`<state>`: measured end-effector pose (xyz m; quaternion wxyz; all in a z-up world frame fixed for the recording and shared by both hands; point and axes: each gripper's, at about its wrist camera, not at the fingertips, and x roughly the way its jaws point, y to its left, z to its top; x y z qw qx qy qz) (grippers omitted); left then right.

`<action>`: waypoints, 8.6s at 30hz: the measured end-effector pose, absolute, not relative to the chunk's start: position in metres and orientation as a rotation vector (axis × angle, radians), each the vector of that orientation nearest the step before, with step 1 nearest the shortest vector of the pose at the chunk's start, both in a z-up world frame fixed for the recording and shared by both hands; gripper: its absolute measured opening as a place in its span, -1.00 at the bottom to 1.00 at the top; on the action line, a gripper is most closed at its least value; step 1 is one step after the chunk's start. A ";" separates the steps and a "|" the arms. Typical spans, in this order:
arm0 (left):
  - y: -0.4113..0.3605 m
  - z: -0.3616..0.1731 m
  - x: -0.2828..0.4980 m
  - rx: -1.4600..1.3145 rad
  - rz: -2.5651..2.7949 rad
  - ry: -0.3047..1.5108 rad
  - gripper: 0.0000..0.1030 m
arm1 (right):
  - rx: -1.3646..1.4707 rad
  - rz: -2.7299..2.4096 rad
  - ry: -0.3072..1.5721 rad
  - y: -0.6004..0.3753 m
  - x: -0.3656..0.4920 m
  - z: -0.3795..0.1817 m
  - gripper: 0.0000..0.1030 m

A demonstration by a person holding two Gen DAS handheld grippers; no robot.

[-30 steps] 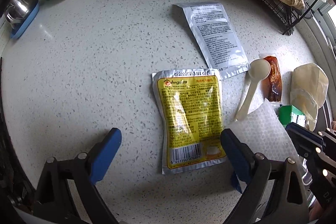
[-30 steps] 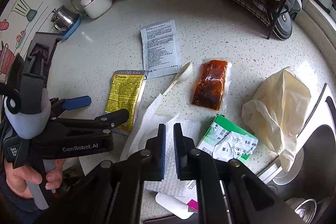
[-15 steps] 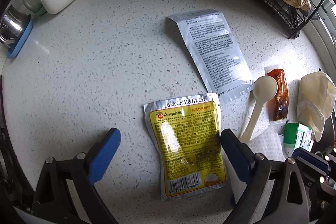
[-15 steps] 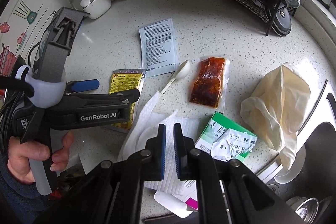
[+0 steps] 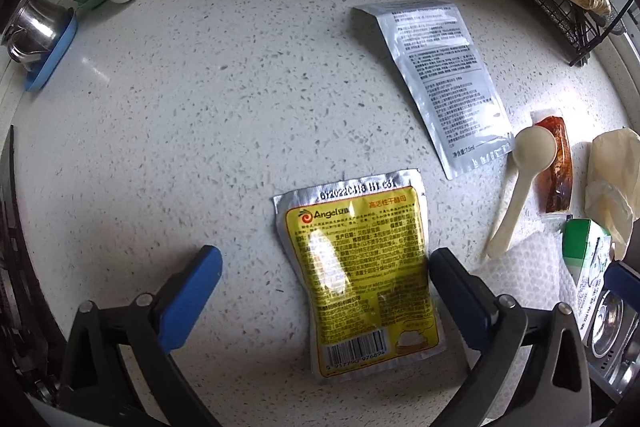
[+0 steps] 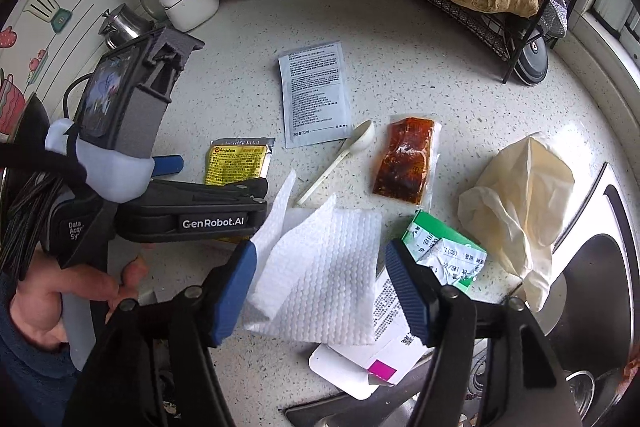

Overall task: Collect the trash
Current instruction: 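Grasp the yellow sauce packet with the left tool and lift it, then carry the yellow packet and tissue down over the red bin, then open both tools to drop the packet and tissue into the bin, then raise both tools back up to the counter, then grasp the blue lid with the left tool while the right tool grasps the medicine box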

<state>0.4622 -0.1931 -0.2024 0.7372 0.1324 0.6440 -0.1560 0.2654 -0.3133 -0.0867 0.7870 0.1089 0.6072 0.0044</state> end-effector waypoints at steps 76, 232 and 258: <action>0.113 -0.143 0.095 0.009 -0.250 1.239 0.17 | 0.011 0.240 1.249 -0.071 0.065 -0.120 -0.90; -0.196 -0.128 0.308 0.470 -0.723 1.180 0.98 | 0.186 -0.433 1.179 -0.329 0.160 -0.096 0.91; -0.212 -0.174 0.343 0.394 -0.682 1.275 -0.16 | 0.267 -0.372 1.256 -0.355 0.204 -0.114 0.92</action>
